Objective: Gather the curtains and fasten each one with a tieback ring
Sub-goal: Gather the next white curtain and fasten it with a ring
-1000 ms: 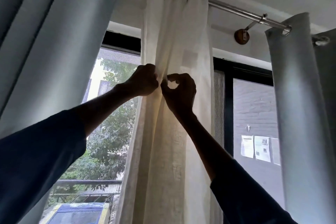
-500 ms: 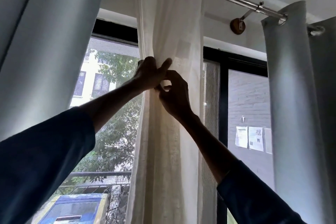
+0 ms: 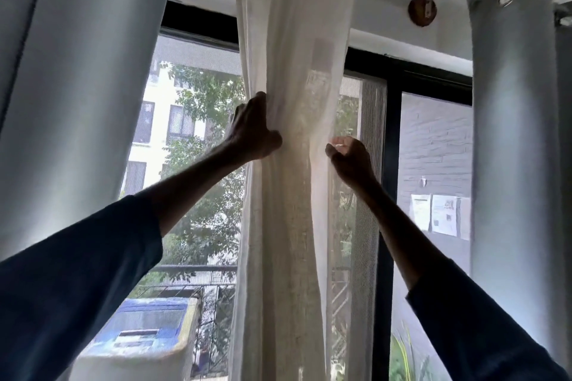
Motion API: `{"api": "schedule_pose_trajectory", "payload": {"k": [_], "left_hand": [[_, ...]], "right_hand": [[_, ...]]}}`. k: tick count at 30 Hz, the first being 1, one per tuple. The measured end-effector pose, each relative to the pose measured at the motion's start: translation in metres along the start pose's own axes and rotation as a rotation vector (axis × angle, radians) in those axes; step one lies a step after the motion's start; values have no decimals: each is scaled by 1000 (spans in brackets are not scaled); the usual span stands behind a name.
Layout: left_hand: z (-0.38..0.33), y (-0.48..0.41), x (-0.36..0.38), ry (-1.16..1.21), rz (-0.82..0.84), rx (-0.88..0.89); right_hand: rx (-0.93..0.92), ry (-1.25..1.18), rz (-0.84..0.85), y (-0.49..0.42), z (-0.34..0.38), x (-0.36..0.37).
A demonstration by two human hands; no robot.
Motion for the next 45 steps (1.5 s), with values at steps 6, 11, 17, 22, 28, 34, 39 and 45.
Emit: {"api": "schedule_pose_trajectory", "payload": {"k": [6, 11, 17, 22, 28, 34, 39, 45], "left_hand": [[6, 24, 5, 69, 15, 5], [2, 69, 23, 101, 21, 41], [7, 115, 46, 117, 23, 14], [9, 129, 55, 85, 60, 42], [15, 134, 56, 71, 65, 48], [38, 128, 64, 373, 190, -42], [59, 138, 77, 657, 242, -241], [70, 167, 88, 597, 325, -142]], "right_hand": [[-71, 31, 20, 35, 3, 32], [-209, 36, 154, 84, 9, 71], [-288, -11, 266, 128, 5, 90], [-256, 17, 281, 131, -6, 82], [-208, -81, 231, 118, -25, 65], [229, -611, 427, 92, -64, 88], [311, -915, 730, 111, -73, 109], [291, -922, 648, 139, -84, 118]]}}
Point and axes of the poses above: each hand's wrist, its own y-axis away from the middle knuckle, its own x-axis out of the palm, z = x × y, the point moved 7 cm from there along -y, towards the middle knuckle, and after that the axes turned 8 degrees about -y, right-handed, at the moved point
